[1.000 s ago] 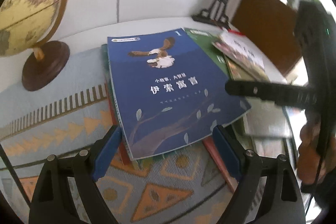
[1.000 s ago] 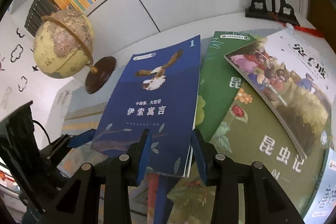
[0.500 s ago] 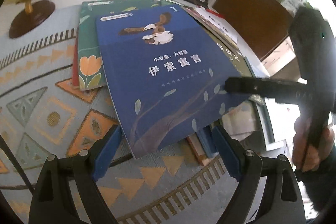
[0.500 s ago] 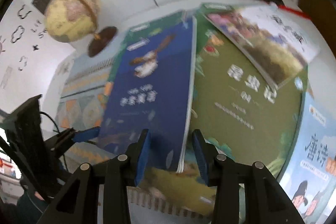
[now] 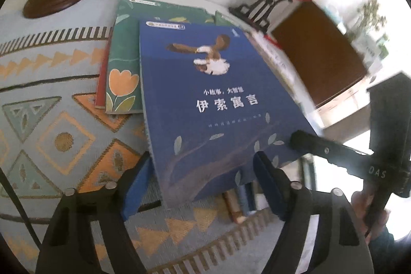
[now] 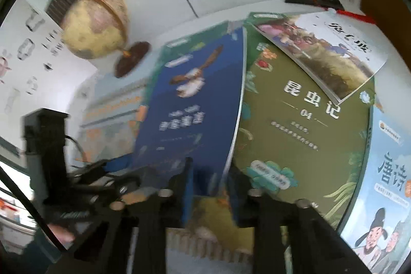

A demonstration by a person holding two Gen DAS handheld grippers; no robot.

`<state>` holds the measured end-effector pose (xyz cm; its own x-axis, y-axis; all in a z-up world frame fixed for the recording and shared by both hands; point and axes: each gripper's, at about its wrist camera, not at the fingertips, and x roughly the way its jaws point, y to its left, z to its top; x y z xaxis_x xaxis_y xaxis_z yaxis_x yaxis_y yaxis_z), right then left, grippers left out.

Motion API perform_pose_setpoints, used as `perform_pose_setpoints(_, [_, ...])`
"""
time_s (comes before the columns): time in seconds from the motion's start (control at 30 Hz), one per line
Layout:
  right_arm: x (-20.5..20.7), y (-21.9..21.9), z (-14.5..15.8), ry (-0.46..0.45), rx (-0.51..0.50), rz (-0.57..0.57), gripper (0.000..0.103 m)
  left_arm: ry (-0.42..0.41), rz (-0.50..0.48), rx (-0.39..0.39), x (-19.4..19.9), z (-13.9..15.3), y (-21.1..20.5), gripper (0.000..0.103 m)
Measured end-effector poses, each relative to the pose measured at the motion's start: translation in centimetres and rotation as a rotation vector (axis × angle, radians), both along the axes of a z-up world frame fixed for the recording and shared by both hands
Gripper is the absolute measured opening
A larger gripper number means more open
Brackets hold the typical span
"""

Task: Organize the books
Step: 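Pull the blue book out of the pile with the right gripper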

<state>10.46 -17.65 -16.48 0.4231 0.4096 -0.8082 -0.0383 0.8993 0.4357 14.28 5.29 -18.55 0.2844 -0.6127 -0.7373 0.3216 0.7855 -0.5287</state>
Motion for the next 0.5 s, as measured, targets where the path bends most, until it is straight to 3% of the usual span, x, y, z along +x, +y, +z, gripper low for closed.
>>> perform_pose_setpoints(0.1, [-0.1,-0.5,0.0,0.002,0.094,-0.004,0.018,0.021,0.018,-0.022,0.1,0.2,0.2,0.073])
perform_pose_setpoints(0.17, [0.4,-0.9,-1.9,0.061,0.205,-0.023,0.018,0.039,0.021,-0.047,0.0,0.1,0.1,0.071])
perform_pose_setpoints(0.23, [0.5,-1.4,-4.4,0.128,0.301,-0.073,0.018,0.045,0.012,-0.070,-0.1,0.4,-0.4,0.071])
perform_pose_setpoints(0.37, [-0.4,-3.3,-6.6,0.131,0.497,-0.230,0.018,0.047,-0.023,-0.049,-0.2,0.0,-1.2,0.071])
perform_pose_setpoints(0.5, [-0.4,-3.2,-6.2,0.132,0.495,-0.313,0.018,0.058,-0.019,-0.044,-0.2,-0.6,-1.3,0.071])
